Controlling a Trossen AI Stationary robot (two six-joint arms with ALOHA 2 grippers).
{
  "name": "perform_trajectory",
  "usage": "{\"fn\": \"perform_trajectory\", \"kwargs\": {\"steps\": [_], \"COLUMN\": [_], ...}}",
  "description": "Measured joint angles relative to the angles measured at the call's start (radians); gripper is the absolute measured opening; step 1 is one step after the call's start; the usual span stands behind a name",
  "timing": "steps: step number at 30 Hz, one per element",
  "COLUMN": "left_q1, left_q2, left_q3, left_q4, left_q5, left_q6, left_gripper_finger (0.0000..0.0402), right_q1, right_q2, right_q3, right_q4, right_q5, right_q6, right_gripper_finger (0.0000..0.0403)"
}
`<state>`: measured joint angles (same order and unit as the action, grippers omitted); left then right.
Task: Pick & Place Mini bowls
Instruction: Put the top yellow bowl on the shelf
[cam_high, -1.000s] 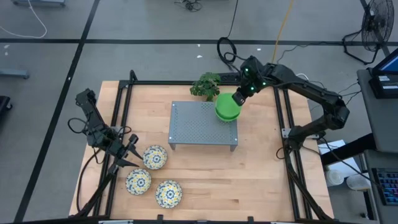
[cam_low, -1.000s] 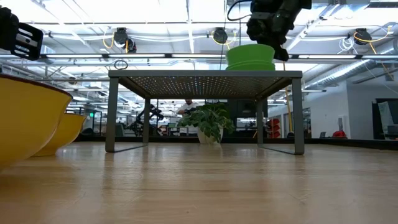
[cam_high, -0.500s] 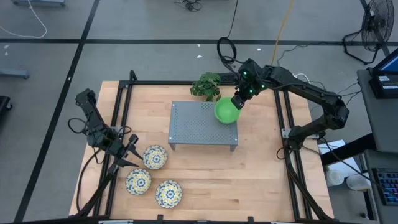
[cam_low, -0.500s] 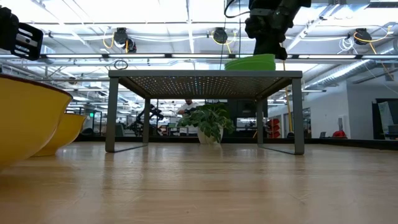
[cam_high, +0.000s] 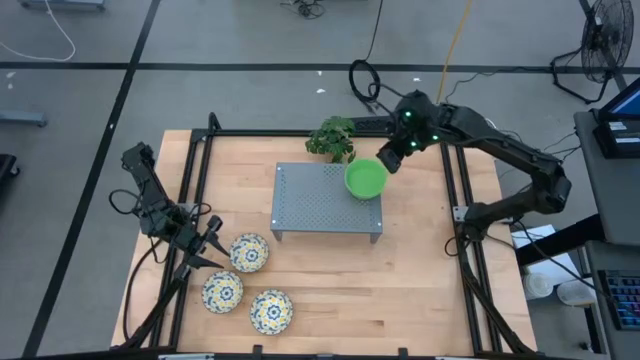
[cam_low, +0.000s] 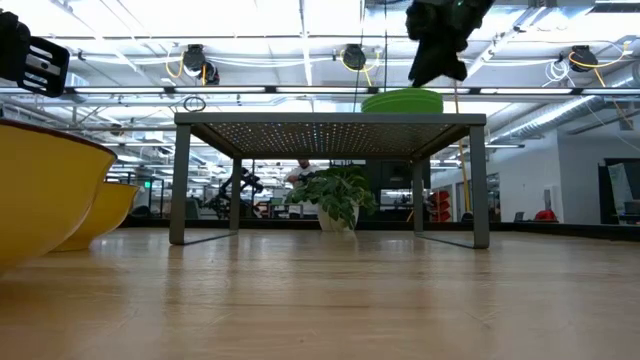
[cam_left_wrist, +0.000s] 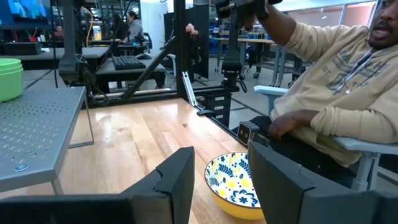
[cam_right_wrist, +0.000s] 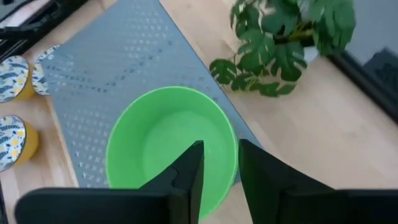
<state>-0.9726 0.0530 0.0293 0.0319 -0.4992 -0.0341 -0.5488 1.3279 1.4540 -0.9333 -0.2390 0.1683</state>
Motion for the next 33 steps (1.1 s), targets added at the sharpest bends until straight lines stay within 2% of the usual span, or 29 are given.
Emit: {"fn": "perform_trajectory", "kwargs": {"steps": [9, 16, 23, 31, 33], "left_q1": [0.0, 0.0, 0.0, 0.0, 0.0], "left_q2": [0.0, 0.0, 0.0, 0.0, 0.0], "left_q3": [0.0, 0.0, 0.0, 0.0, 0.0], "left_q4": [0.0, 0.0, 0.0, 0.001, 0.001], "left_q5": [0.0, 0.0, 0.0, 0.0, 0.0], "left_q6": [0.0, 0.0, 0.0, 0.0, 0.0], "left_gripper_finger": [0.0152, 0.0152, 0.0152, 0.0152, 0.0152], "right_q1": [0.008, 0.008, 0.008, 0.033, 0.041], "right_q2": [-0.169, -0.352, -0.564, -0.832, -0.888], "right_q3": [-0.016, -0.163, -0.395, -0.794, -0.887], "right_q4": [-0.019, -0.016, 0.086, 0.374, 0.483], "right_q5": [0.001, 0.001, 0.001, -0.006, -0.04], "right_q6": [-0.045, -0.024, 0.009, 0.186, 0.214], "right_gripper_finger": [0.0069, 0.0054, 0.0049, 0.0049, 0.0049]}}
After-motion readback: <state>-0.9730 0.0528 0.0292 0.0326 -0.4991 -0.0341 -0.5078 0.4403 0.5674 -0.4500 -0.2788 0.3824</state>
